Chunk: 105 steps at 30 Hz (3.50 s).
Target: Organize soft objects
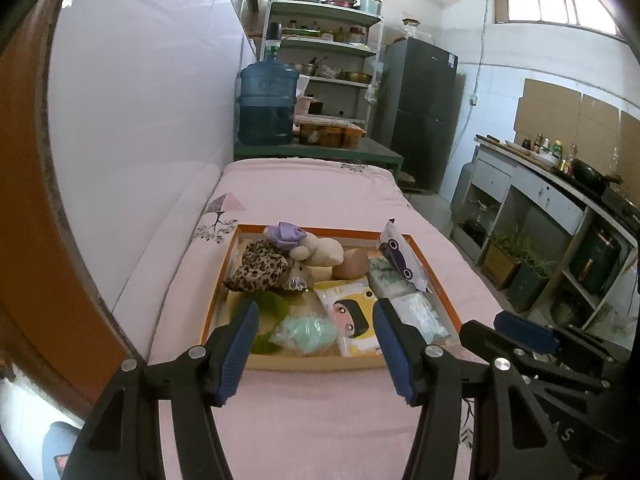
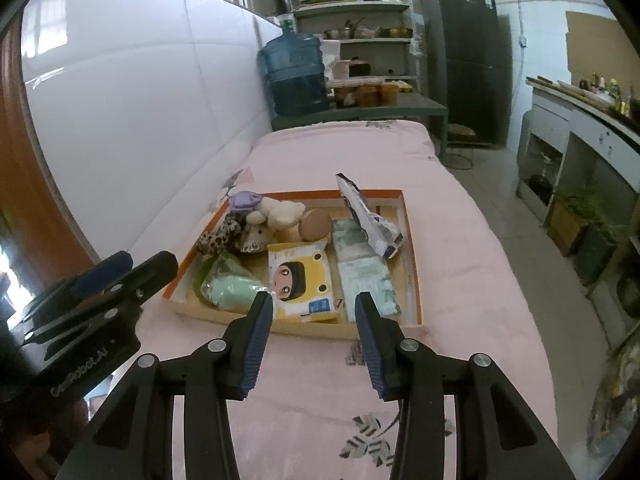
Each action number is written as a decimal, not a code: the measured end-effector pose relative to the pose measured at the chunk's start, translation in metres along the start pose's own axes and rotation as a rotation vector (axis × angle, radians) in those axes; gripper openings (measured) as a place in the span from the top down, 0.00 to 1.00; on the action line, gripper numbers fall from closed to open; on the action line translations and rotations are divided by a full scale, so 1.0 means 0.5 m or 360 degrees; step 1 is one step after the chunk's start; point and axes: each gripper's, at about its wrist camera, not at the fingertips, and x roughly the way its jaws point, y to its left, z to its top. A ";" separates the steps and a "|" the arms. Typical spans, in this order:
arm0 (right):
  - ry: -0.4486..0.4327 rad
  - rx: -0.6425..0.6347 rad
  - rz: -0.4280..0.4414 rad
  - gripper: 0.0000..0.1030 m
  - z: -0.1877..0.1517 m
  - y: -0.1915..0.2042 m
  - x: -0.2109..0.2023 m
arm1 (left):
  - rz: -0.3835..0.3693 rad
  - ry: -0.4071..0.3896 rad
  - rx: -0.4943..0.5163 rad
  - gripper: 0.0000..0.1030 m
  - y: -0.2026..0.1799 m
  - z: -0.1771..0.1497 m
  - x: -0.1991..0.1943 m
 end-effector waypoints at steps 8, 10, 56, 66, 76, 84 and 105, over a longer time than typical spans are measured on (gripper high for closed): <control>-0.0044 -0.0001 -0.0059 0.57 -0.018 0.012 -0.039 | 0.0033 -0.0024 -0.0014 0.43 -0.010 -0.020 -0.048; -0.0054 -0.0008 -0.0072 0.57 -0.024 0.017 -0.047 | 0.0049 -0.0028 -0.0020 0.43 -0.013 -0.024 -0.062; -0.0155 -0.0019 -0.0218 0.38 -0.079 0.055 -0.178 | 0.0251 -0.0062 -0.0044 0.43 -0.030 -0.069 -0.186; -0.0152 -0.0024 -0.0216 0.38 -0.078 0.057 -0.179 | 0.0256 -0.0068 -0.0045 0.43 -0.027 -0.068 -0.190; -0.0147 -0.0022 -0.0203 0.37 -0.078 0.056 -0.180 | 0.0254 -0.0065 -0.0046 0.43 -0.026 -0.067 -0.191; -0.0145 -0.0021 -0.0200 0.38 -0.077 0.056 -0.181 | 0.0256 -0.0066 -0.0046 0.43 -0.027 -0.067 -0.192; -0.0123 -0.0017 -0.0193 0.38 -0.089 0.056 -0.169 | 0.0258 -0.0053 -0.0048 0.43 -0.016 -0.074 -0.188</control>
